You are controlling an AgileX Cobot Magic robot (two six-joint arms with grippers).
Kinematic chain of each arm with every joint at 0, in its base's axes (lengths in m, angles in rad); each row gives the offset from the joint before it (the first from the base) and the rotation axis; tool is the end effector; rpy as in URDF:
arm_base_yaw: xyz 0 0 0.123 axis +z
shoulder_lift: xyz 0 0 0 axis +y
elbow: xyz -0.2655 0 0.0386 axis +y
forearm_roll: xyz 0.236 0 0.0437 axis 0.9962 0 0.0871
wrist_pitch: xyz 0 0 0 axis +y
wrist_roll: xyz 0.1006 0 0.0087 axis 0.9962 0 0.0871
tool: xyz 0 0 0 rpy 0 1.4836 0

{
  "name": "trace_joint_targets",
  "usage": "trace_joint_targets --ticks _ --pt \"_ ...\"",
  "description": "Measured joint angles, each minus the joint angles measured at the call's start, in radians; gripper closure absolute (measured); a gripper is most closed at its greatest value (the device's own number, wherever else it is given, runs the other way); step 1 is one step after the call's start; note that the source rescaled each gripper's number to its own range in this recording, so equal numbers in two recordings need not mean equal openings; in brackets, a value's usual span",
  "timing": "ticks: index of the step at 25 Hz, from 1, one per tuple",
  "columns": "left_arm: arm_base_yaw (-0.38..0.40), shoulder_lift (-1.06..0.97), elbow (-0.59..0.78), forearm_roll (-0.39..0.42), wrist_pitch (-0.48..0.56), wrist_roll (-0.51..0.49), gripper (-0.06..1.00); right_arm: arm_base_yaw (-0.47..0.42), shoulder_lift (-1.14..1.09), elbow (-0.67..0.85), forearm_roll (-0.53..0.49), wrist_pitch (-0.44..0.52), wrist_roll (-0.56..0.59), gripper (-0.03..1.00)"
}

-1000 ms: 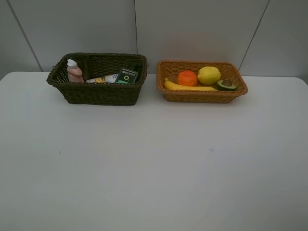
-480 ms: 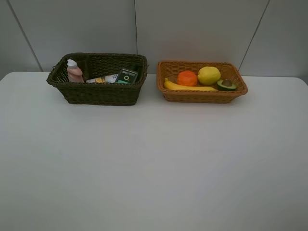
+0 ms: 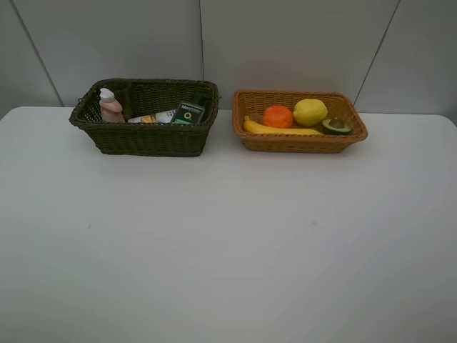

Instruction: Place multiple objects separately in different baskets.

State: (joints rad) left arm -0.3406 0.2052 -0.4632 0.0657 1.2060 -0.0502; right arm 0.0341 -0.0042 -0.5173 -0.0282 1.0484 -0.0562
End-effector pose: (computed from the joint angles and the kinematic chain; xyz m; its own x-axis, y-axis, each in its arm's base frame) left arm 0.0310 -0.0044 0.2409 -0.7220 0.2276 -0.6534 0.2765 0.9606 0.0290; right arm 0.0086 -0.0022 0.2729 -0.4234 -0.0847 -0.9020 -0.0418 0.9964 -0.0739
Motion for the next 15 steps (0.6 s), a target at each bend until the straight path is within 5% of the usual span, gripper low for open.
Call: trace_joint_targets --ticks 15 --pt "0.009 -0.209 0.001 -0.007 0.008 0.003 -0.05 0.000 0.000 0.000 0.000 0.000 0.000 -0.02"
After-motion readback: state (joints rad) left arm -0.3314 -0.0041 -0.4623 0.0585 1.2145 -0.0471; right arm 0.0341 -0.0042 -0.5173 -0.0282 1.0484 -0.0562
